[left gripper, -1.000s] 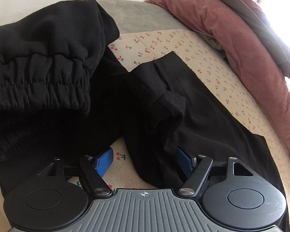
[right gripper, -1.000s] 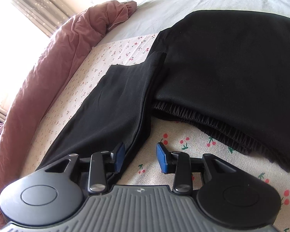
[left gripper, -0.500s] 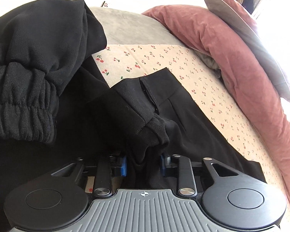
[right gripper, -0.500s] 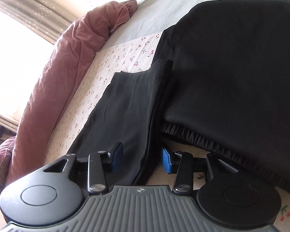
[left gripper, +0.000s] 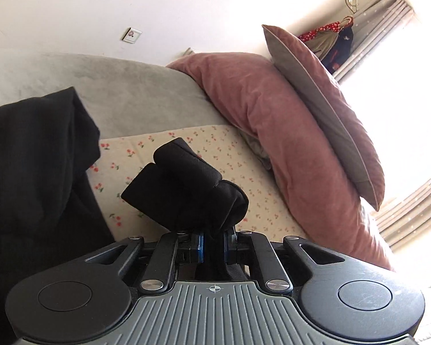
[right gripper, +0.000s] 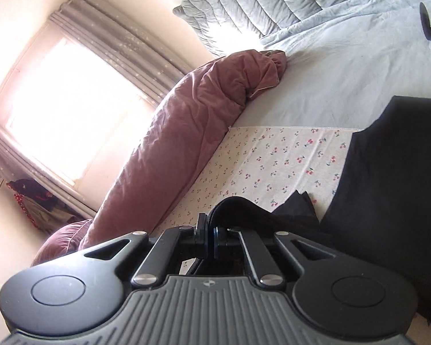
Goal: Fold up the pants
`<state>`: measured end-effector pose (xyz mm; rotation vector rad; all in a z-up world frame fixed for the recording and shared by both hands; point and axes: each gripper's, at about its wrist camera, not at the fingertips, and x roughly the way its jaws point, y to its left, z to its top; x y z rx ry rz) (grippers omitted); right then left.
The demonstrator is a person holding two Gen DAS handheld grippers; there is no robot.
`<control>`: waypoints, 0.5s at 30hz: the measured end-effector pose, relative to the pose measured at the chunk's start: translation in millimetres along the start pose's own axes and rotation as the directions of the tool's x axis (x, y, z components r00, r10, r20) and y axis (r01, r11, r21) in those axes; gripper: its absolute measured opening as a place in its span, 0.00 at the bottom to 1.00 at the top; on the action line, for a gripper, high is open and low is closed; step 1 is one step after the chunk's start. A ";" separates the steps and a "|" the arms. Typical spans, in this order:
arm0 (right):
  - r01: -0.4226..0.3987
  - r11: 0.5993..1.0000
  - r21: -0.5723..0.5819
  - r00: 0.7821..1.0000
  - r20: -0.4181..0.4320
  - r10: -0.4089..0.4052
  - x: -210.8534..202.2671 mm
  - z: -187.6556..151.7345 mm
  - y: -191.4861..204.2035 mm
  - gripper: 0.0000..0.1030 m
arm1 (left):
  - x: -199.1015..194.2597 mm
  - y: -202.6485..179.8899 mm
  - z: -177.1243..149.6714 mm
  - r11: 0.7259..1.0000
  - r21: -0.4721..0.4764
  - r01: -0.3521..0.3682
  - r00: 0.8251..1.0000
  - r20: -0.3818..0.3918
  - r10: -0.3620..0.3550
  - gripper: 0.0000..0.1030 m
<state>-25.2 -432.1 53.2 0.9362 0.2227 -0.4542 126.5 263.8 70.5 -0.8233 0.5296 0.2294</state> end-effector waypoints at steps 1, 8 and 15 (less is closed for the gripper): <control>0.003 1.000 -0.016 1.000 -0.011 -0.003 13.1 8.7 9.4 0.00 | 3.5 -11.1 5.8 1.000 0.000 0.005 1.000 0.002 -0.005 0.09; -0.017 0.992 -0.122 1.000 -0.011 0.016 94.4 68.6 88.6 0.00 | 30.8 -106.2 62.4 0.998 0.014 0.056 0.998 0.033 -0.056 0.09; -0.132 0.954 -0.268 0.954 0.229 0.196 39.1 115.6 156.8 0.00 | -3.0 -135.0 81.2 0.957 0.061 0.285 0.940 0.175 -0.291 0.09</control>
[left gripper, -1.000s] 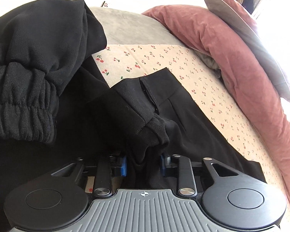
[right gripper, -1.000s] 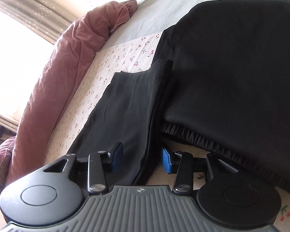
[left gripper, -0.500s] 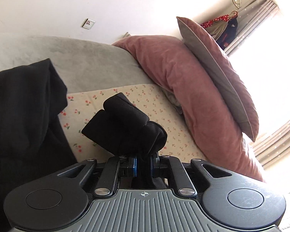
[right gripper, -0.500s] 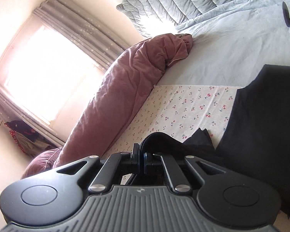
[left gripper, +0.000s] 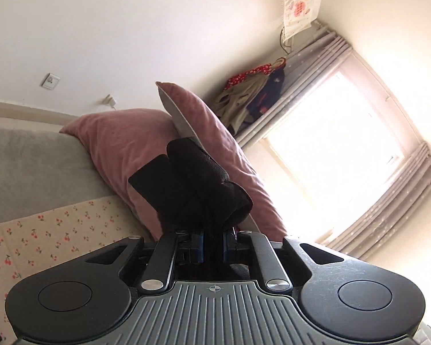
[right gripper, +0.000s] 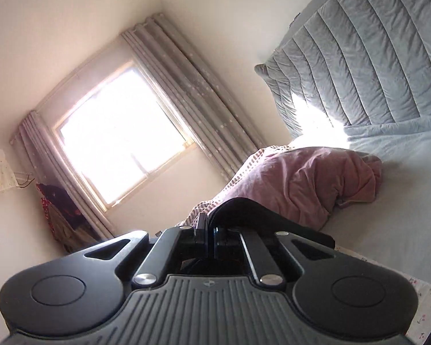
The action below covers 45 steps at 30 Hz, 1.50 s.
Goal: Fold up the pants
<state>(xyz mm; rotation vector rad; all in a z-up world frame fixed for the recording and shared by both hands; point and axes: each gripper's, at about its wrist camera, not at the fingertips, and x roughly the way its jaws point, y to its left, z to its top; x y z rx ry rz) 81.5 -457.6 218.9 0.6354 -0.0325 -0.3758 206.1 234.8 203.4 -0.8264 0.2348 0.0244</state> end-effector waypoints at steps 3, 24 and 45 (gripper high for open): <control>-0.022 0.999 -0.041 0.999 0.032 0.023 -22.6 -12.1 -21.6 0.00 | 7.3 34.9 -32.6 0.999 0.032 -0.023 0.999 -0.033 0.024 0.09; 0.282 0.958 0.054 0.893 -0.380 -0.241 14.1 -207.4 -171.1 0.00 | 36.6 189.9 -160.7 0.930 0.094 -0.355 0.893 -0.261 0.367 0.24; 0.322 0.935 -0.152 0.881 -0.314 -0.354 54.9 -158.4 -180.1 0.45 | 115.3 13.9 -211.3 0.818 0.545 0.181 0.866 -0.483 0.131 0.72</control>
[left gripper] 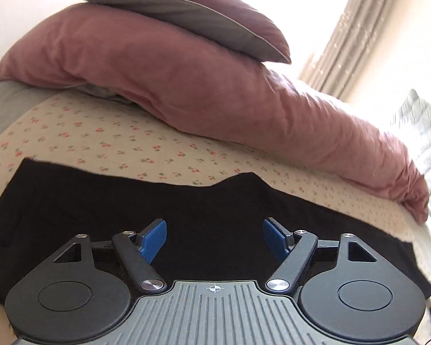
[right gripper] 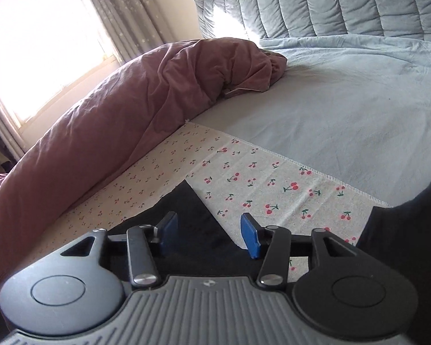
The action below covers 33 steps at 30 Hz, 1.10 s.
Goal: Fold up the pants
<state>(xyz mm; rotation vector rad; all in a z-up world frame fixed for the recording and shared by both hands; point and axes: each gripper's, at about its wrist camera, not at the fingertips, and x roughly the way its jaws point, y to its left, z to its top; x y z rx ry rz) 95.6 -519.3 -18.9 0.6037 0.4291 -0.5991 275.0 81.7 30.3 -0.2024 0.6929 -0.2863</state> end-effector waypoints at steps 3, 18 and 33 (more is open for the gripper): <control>-0.002 0.994 -0.107 0.999 -0.050 -0.003 34.7 18.9 22.7 0.45 | 53.2 -42.2 13.0 0.980 0.199 -0.023 1.000 0.003 0.023 0.73; -0.025 0.867 -0.497 0.990 -0.132 -0.048 115.6 0.5 91.5 0.00 | 178.7 -82.9 14.7 0.894 0.416 -0.169 0.981 -0.020 0.195 0.01; 0.083 0.789 -0.609 0.977 -0.107 -0.185 152.3 5.7 104.5 0.00 | 194.1 -67.4 37.3 0.929 0.323 -0.178 0.982 0.005 0.187 0.00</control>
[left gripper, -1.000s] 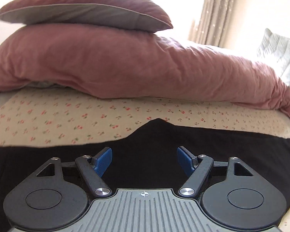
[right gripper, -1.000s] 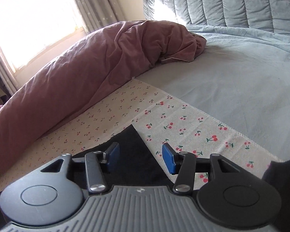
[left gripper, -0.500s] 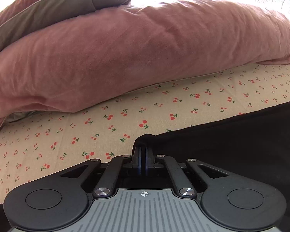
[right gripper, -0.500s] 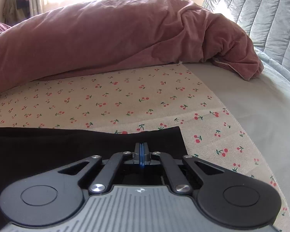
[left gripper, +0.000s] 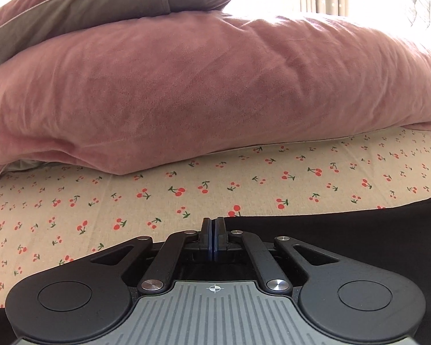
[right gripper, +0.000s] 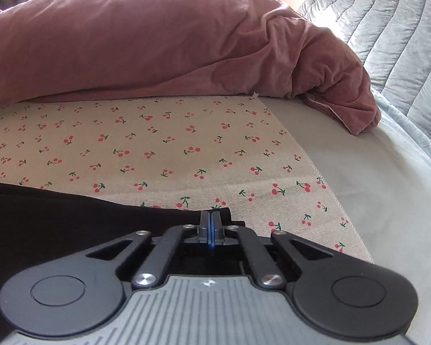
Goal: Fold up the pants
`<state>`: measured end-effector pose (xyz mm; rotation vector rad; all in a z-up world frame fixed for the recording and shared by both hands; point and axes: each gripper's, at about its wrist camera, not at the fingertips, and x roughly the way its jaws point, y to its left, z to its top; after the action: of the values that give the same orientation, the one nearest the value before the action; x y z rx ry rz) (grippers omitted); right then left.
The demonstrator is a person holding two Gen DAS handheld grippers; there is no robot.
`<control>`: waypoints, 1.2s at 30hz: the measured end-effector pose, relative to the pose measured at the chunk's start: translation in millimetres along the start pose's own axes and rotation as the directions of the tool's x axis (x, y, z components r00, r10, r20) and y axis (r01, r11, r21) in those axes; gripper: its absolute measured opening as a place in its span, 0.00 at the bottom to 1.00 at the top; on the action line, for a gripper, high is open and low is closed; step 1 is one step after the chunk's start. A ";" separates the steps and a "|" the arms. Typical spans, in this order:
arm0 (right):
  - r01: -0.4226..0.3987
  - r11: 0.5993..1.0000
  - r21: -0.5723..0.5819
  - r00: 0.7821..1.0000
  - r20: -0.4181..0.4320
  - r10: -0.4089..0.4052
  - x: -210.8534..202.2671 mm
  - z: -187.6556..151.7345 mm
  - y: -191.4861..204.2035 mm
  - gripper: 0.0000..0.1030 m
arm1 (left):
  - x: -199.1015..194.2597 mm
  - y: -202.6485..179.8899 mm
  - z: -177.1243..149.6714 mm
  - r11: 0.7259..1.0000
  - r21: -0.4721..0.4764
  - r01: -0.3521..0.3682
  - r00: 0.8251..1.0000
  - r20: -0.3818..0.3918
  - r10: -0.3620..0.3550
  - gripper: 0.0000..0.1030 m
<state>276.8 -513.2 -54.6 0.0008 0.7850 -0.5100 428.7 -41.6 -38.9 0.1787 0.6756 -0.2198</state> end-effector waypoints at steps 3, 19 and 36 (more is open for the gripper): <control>0.094 0.994 -0.057 0.994 0.063 -0.091 -8.4 7.1 2.9 0.00 | -0.7 1.9 -0.7 1.000 0.003 0.011 1.000 0.005 -0.011 0.00; 0.067 0.997 -0.028 0.995 0.082 -0.064 -15.7 11.1 -12.6 0.00 | -3.6 -4.0 -1.0 0.999 0.042 -0.011 0.999 0.032 0.010 0.00; 0.274 0.957 -0.099 0.944 0.217 -0.248 -78.4 -3.0 33.1 0.47 | -112.1 85.9 -25.8 0.944 -0.307 0.120 0.987 0.139 -0.080 0.36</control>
<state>242.8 -449.1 -9.9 -0.2744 0.6183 -0.6992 350.3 63.1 20.5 -0.1753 0.5870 -0.2156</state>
